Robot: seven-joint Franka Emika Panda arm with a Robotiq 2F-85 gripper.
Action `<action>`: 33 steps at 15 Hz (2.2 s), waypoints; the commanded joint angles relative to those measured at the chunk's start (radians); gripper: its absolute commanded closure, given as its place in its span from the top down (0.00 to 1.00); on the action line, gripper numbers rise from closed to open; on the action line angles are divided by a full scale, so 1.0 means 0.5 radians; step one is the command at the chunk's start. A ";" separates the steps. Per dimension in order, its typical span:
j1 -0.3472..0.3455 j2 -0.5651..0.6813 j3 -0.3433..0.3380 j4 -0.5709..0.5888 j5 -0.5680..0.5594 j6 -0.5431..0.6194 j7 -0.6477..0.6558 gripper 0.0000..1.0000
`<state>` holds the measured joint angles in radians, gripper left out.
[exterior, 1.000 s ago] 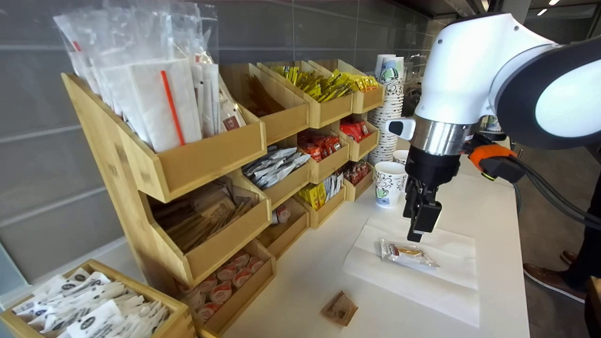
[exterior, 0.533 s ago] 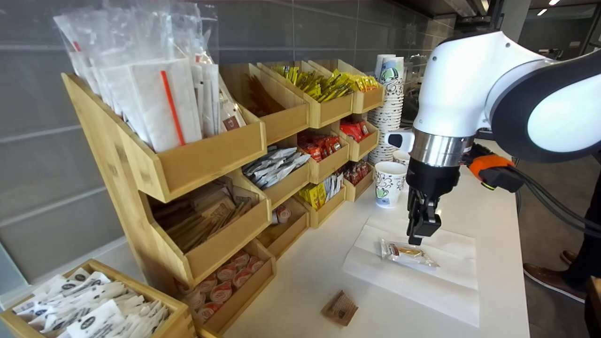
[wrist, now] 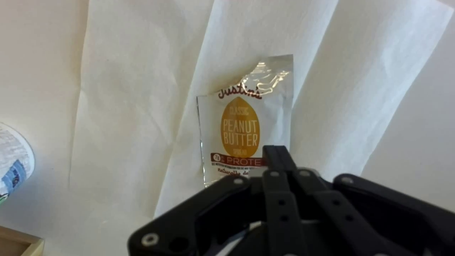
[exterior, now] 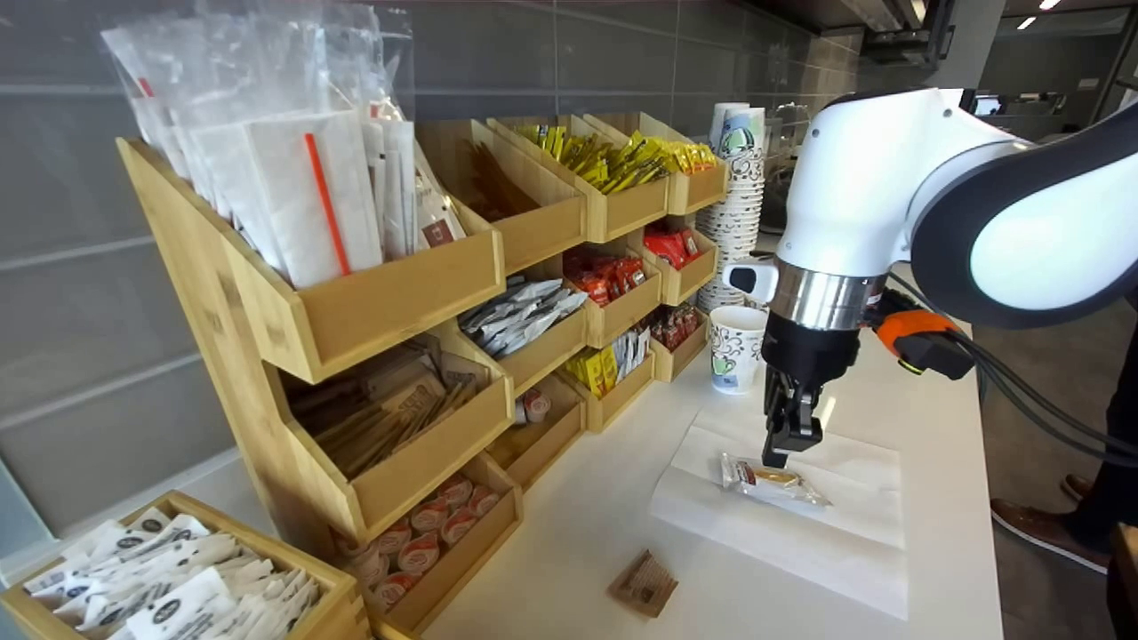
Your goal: Press down on the white sachet on the napkin.
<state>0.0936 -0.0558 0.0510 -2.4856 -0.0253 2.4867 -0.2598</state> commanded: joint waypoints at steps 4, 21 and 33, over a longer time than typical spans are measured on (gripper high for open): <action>-0.029 0.076 -0.004 -0.005 0.020 0.097 -0.065 0.00; -0.068 0.234 -0.001 0.023 -0.043 0.262 -0.011 0.00; -0.069 0.282 -0.007 0.023 -0.115 0.292 0.109 0.00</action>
<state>0.0665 0.0409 0.0506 -2.4808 -0.0388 2.6003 -0.2546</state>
